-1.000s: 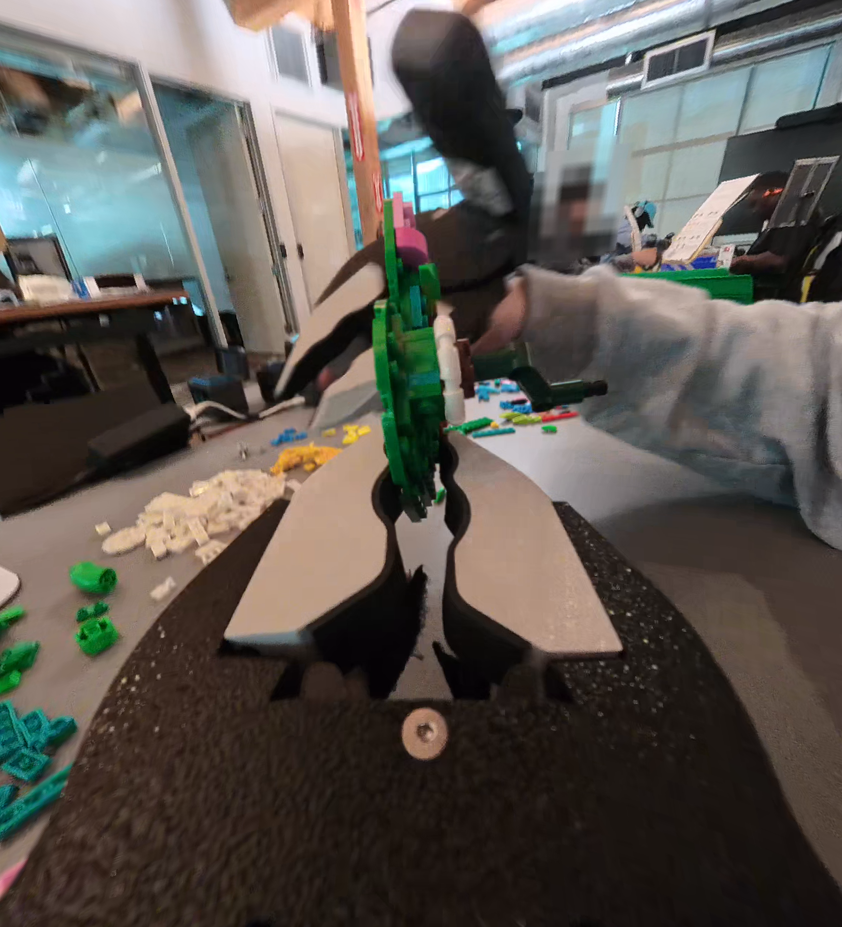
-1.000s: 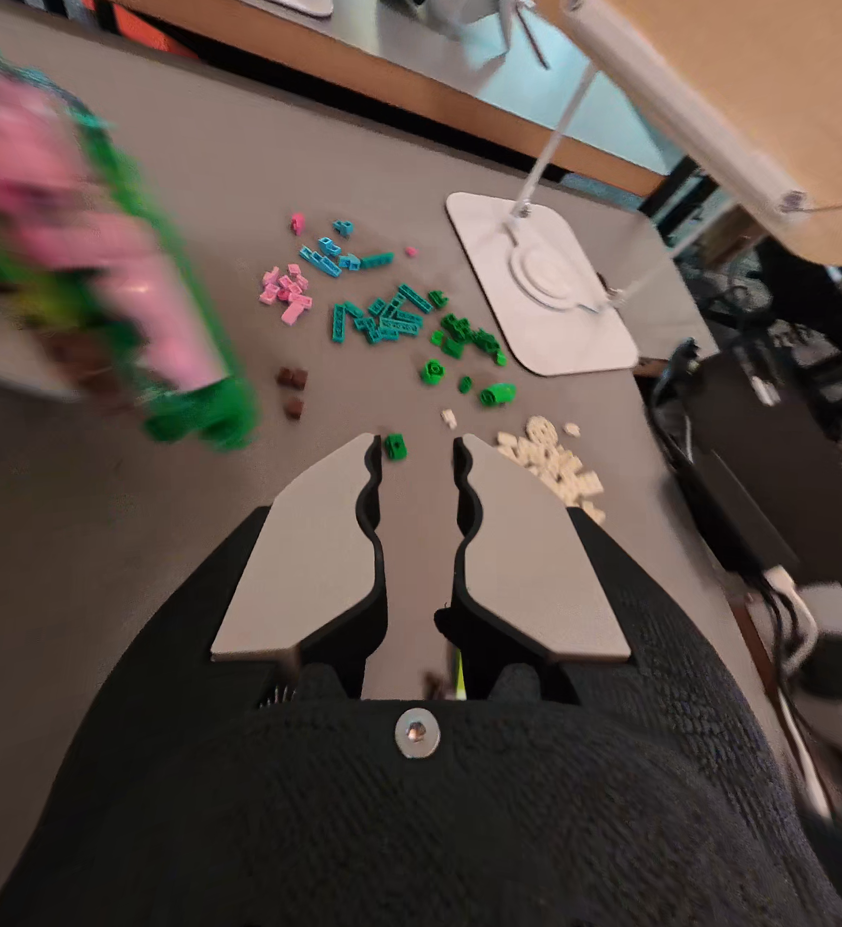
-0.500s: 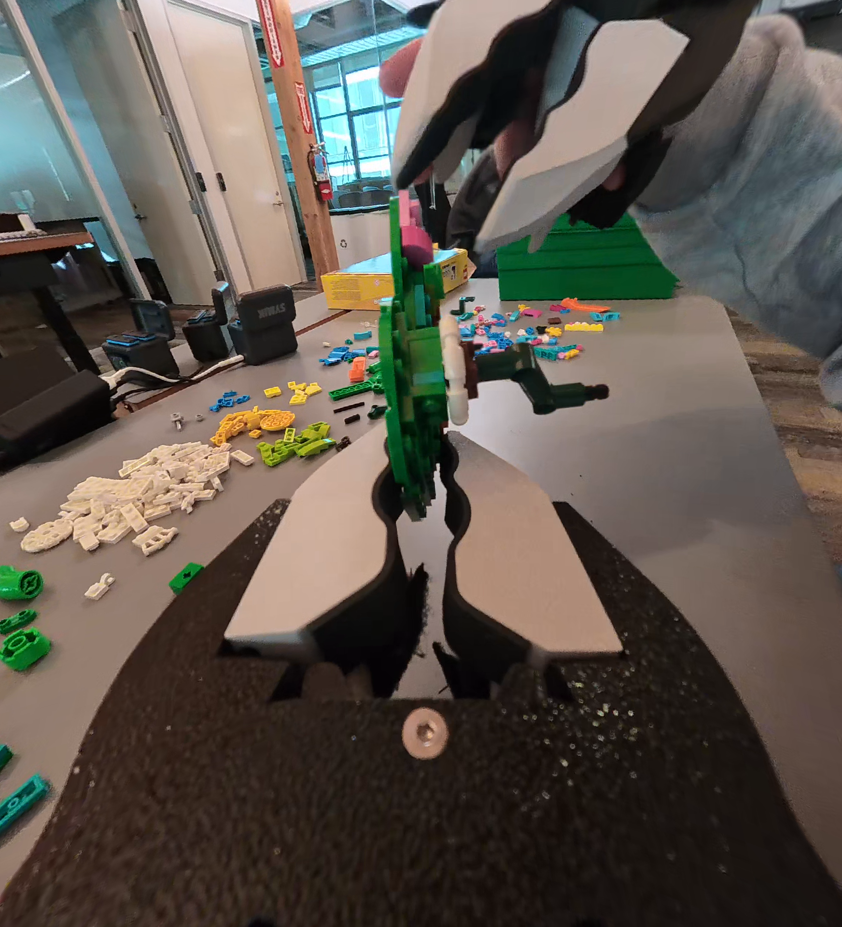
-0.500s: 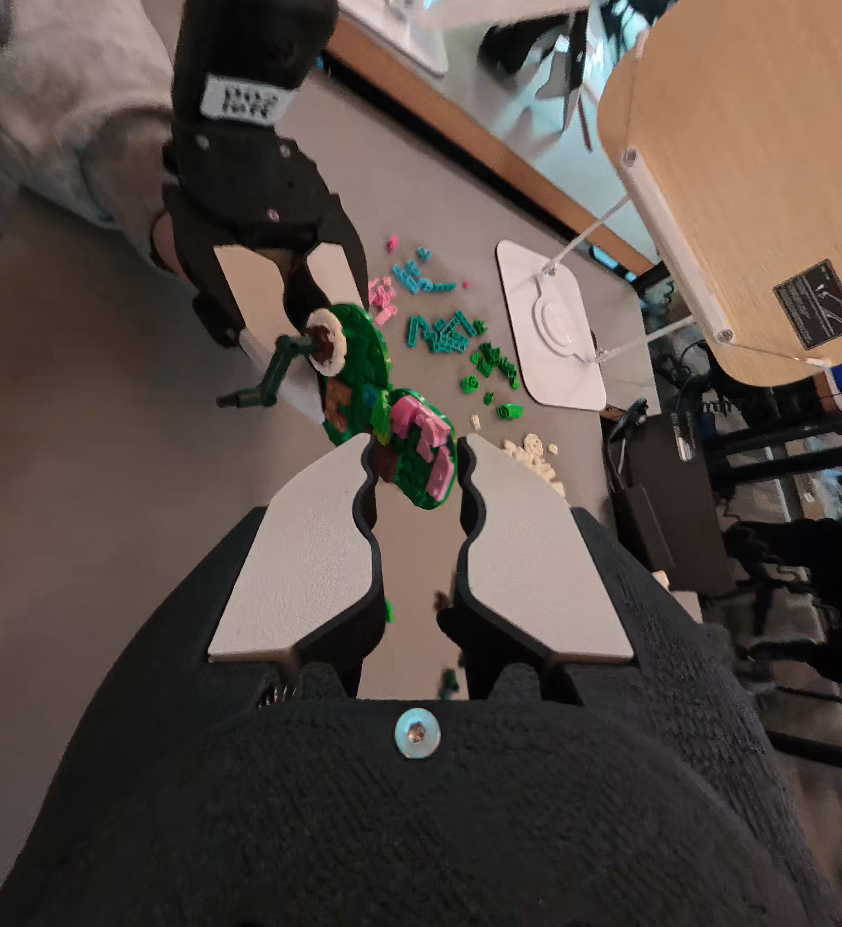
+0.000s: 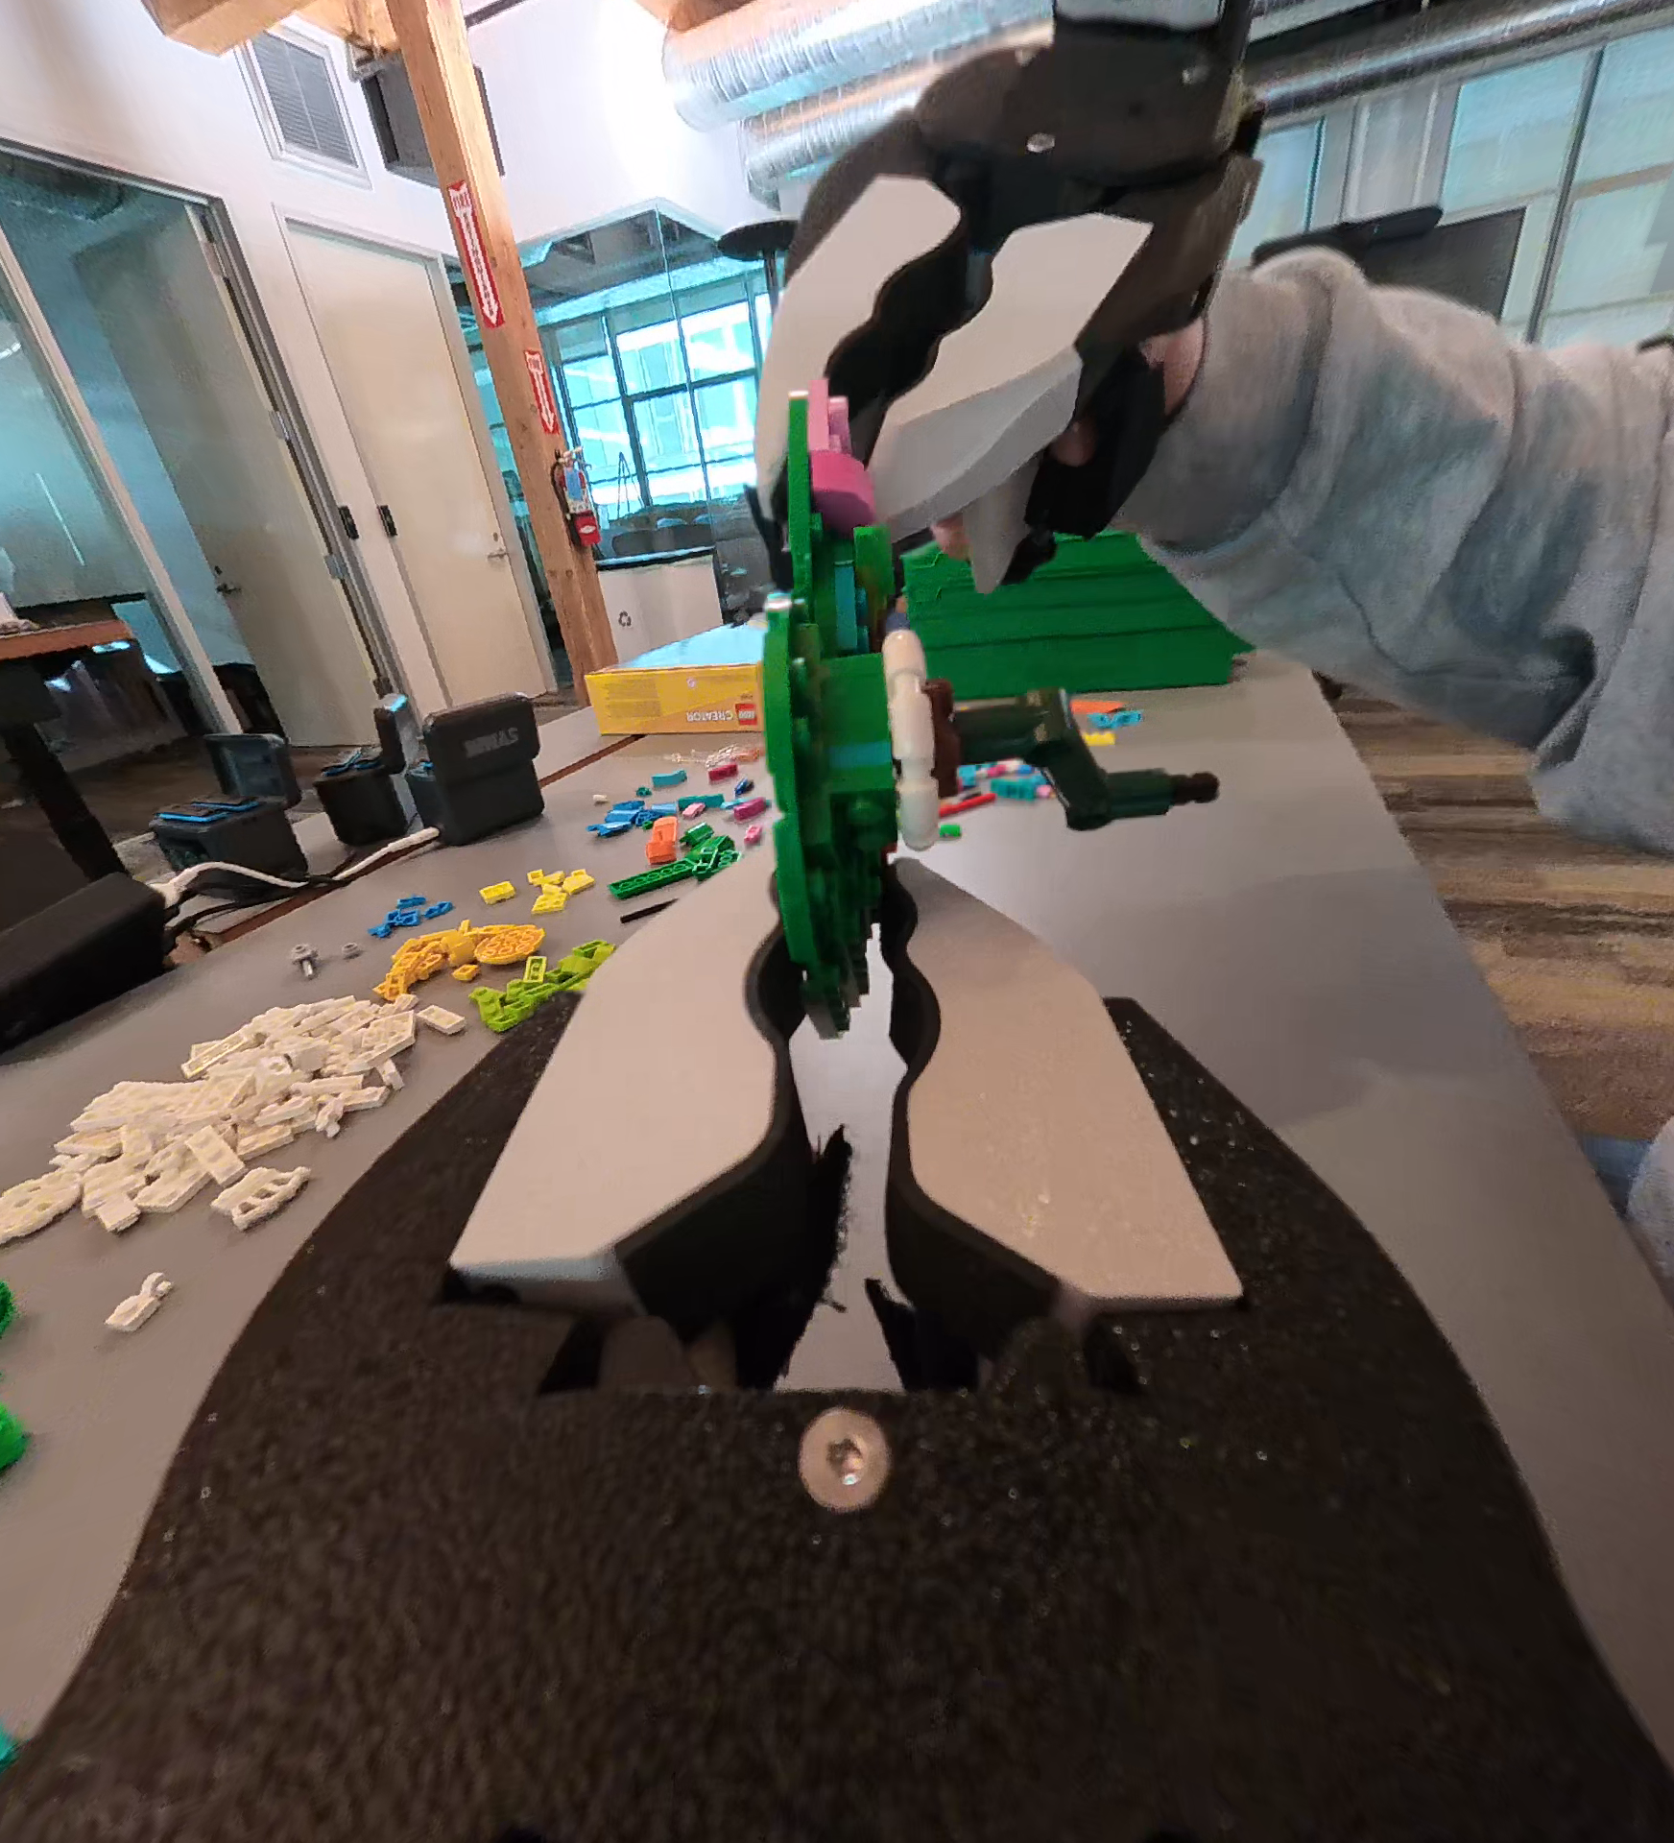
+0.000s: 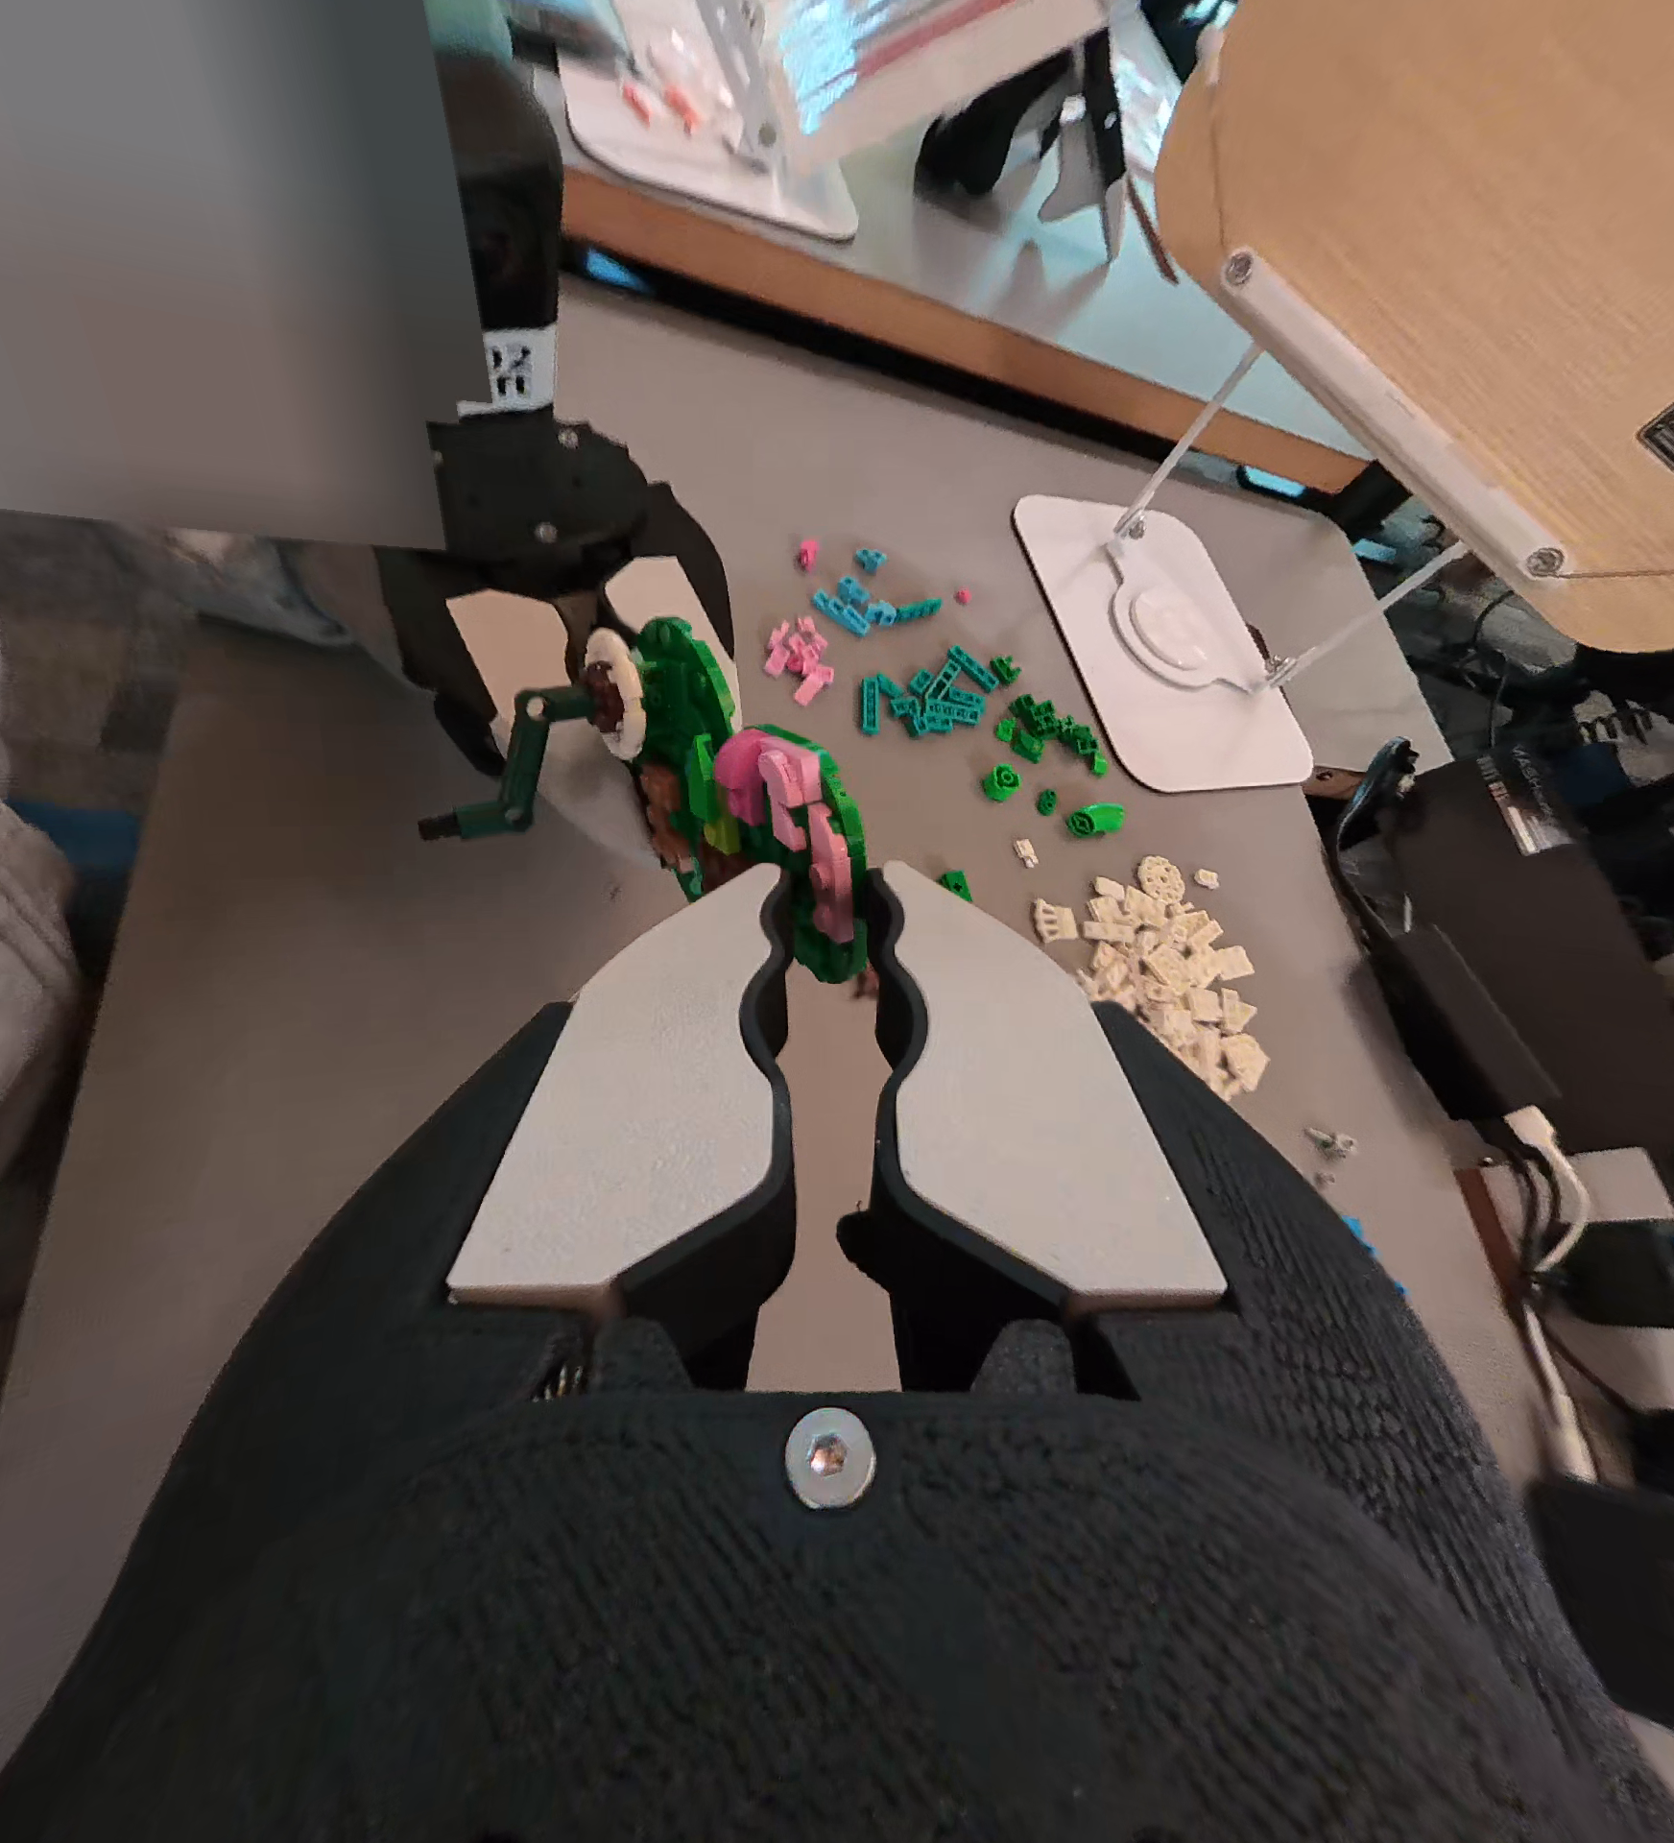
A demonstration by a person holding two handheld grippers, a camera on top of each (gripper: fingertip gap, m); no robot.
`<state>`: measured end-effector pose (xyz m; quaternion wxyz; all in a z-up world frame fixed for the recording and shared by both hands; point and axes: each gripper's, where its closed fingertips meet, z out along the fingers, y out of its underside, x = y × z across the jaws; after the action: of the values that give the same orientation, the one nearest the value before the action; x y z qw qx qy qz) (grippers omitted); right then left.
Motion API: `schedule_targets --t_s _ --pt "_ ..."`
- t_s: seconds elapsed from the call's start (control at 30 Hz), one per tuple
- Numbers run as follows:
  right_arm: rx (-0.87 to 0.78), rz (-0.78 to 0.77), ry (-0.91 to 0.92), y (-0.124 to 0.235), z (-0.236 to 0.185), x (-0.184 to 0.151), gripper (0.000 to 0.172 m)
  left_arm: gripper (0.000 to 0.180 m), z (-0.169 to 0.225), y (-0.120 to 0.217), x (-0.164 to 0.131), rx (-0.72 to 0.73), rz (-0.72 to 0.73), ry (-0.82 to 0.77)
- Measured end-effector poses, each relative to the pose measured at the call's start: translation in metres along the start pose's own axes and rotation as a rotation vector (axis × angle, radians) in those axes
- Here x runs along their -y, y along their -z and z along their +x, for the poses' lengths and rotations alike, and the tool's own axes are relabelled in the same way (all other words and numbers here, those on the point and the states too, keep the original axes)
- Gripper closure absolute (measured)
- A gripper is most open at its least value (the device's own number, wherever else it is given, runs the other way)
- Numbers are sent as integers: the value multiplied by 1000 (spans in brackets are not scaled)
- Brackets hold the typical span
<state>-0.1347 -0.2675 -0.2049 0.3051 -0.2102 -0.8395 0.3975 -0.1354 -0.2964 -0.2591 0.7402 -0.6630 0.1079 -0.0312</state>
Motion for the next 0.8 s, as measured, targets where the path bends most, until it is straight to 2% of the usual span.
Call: schedule_targets --t_s 0.17,0.37,0.4,0.43,0.47,0.5,0.57,0.63,0.8 --pt "22 139 -166 1 -3 4 161 148 1 1 8 8 50 0" --pt "47 173 -203 -10 -13 -6 160 158 5 1 8 -47 61 62" --pt "47 179 -209 -10 -13 -6 158 158 5 0 8 -53 49 65" --pt "67 169 -212 -10 -15 -7 147 158 4 0 7 -48 35 53" --pt "99 146 -220 -11 -20 -8 137 159 3 -1 5 -43 20 32" --pt "120 124 -225 -13 -23 -10 135 159 4 -1 4 -50 9 10" --pt "116 109 -189 -15 -25 -11 146 159 10 -2 2 -79 -4 -23" --pt "124 86 -156 -18 -28 -13 148 159 16 -2 0 -94 -15 -91" --pt "151 81 -72 -15 -40 -12 155 159 19 0 5 -33 -1 -326"
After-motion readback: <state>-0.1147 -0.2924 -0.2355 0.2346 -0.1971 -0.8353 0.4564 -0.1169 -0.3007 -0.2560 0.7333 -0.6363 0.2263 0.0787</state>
